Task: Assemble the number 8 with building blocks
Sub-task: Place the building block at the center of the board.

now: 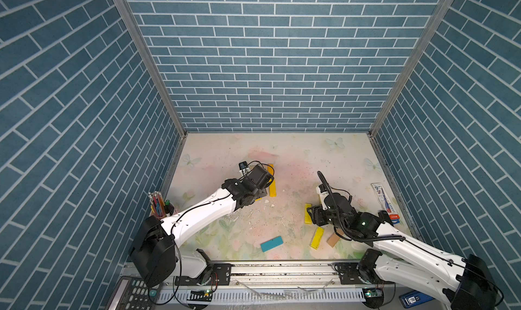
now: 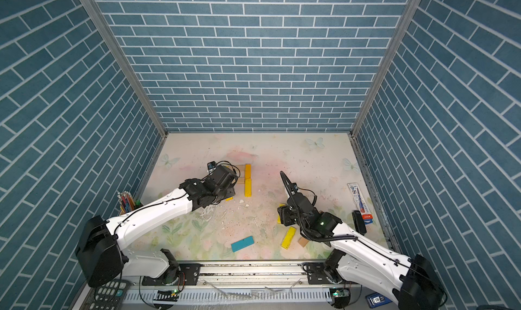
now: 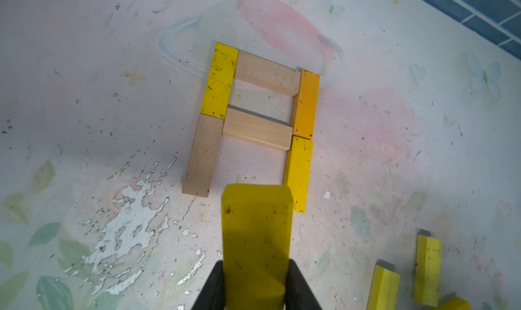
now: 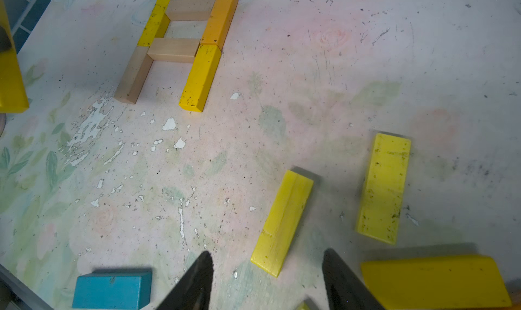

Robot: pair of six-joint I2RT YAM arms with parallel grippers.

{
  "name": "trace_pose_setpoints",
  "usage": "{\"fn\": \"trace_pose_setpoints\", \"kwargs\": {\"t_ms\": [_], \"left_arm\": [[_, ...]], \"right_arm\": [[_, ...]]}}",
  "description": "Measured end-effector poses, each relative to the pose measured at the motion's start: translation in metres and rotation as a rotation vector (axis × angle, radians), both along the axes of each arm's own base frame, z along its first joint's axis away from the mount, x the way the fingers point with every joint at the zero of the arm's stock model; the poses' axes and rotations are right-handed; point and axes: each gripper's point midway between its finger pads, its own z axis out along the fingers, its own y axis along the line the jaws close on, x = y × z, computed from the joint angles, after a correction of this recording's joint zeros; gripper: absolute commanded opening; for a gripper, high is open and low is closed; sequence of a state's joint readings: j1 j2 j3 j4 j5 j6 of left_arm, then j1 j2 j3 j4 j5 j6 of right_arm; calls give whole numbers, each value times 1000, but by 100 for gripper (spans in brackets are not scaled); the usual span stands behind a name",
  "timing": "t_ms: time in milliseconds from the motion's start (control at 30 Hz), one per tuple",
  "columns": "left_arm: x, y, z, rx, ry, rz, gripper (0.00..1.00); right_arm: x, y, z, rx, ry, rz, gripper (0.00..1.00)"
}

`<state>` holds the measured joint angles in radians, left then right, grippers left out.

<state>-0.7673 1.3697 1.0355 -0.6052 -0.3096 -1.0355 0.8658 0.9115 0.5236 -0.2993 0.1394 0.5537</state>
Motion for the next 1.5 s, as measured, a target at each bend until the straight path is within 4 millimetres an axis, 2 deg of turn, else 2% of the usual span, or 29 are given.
{"fn": "trace_pose_setpoints", "kwargs": {"t_ms": [200,333,700,833,967,1067,1333,1500], "left_arm": [[12,7,6,-110,-49,197,29],[20,9,2,-169,-72,320,29],[34,3,-49,-239,-23,575,29],[38,-7,-61,-281,-6,649,35],[39,-24,-76,-323,16,711,36],[35,-28,-88,-339,33,757,36],[32,-29,-93,-389,27,836,36],[27,-24,-103,-386,27,852,38]], "right_arm": [[0,0,0,5,3,-6,63],[0,0,0,12,7,-13,63],[0,2,5,30,-4,-10,63],[-1,0,8,42,-13,-9,63],[-3,-3,5,48,-11,-14,63],[-5,-5,5,60,-14,-18,63],[-9,-9,3,80,-14,-31,62],[-10,-9,0,75,-8,-30,62]]}}
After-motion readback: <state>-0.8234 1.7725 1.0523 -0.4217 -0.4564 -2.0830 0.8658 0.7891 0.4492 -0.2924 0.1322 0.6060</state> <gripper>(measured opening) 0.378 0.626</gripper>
